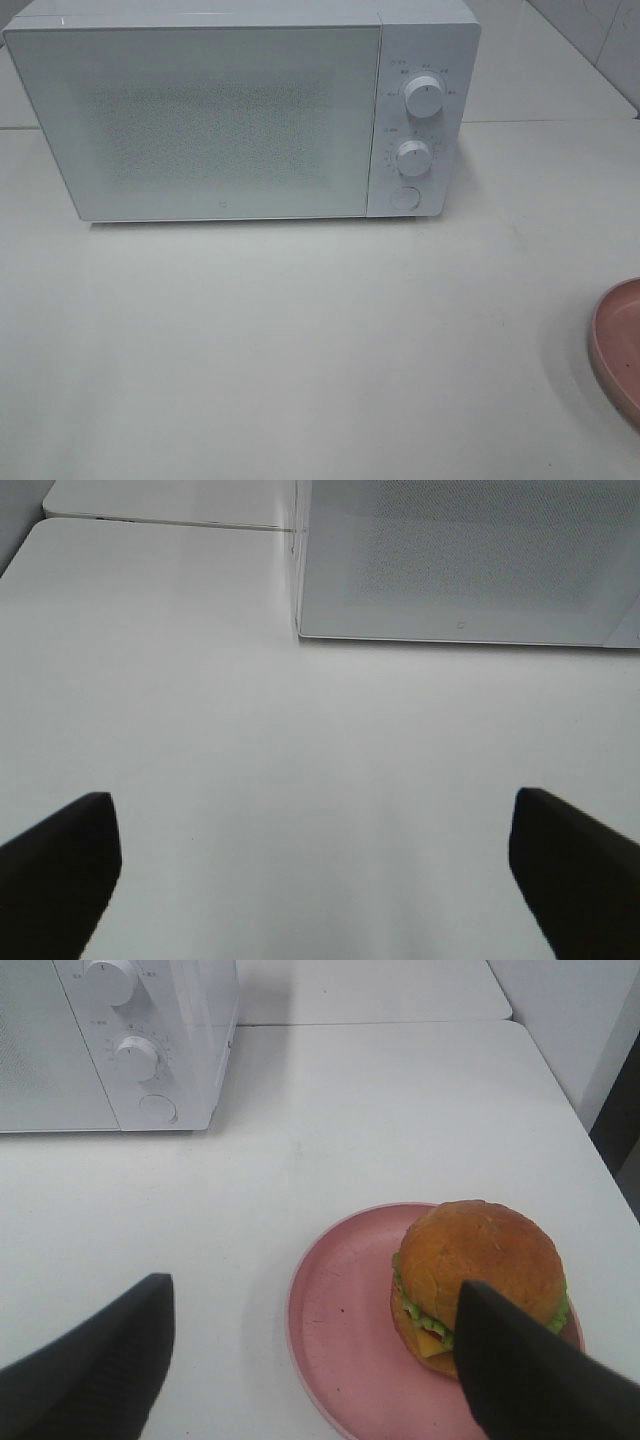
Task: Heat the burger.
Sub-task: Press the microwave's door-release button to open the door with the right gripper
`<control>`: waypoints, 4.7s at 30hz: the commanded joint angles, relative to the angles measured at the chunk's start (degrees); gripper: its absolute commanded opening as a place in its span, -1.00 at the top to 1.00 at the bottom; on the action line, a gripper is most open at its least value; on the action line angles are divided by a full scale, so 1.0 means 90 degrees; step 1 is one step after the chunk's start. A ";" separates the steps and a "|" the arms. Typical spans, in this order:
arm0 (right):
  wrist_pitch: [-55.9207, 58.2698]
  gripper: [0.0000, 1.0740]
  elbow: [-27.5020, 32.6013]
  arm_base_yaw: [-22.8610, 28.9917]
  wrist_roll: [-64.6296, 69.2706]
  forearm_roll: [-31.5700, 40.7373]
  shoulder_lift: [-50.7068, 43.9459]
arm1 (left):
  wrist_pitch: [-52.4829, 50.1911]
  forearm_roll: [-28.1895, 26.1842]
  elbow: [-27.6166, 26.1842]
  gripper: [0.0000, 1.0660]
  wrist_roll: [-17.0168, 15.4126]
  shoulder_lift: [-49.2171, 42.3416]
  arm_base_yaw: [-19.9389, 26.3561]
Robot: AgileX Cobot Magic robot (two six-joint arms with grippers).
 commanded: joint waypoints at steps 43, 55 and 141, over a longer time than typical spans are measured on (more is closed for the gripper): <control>-0.2228 -0.36 -0.0325 0.0019 -0.0076 0.0019 0.2005 | 0.0013 -0.0019 0.0000 -0.83 -0.0038 -0.0108 0.0006; -0.3158 -0.36 -0.0325 0.0019 -0.0076 0.0051 0.3240 | 0.0013 -0.0019 0.0000 -0.83 -0.0038 -0.0108 0.0006; -1.4470 -0.24 0.1254 0.5309 -0.1572 0.5386 1.1103 | 0.0013 -0.0019 0.0000 -0.83 -0.0038 -0.0108 0.0006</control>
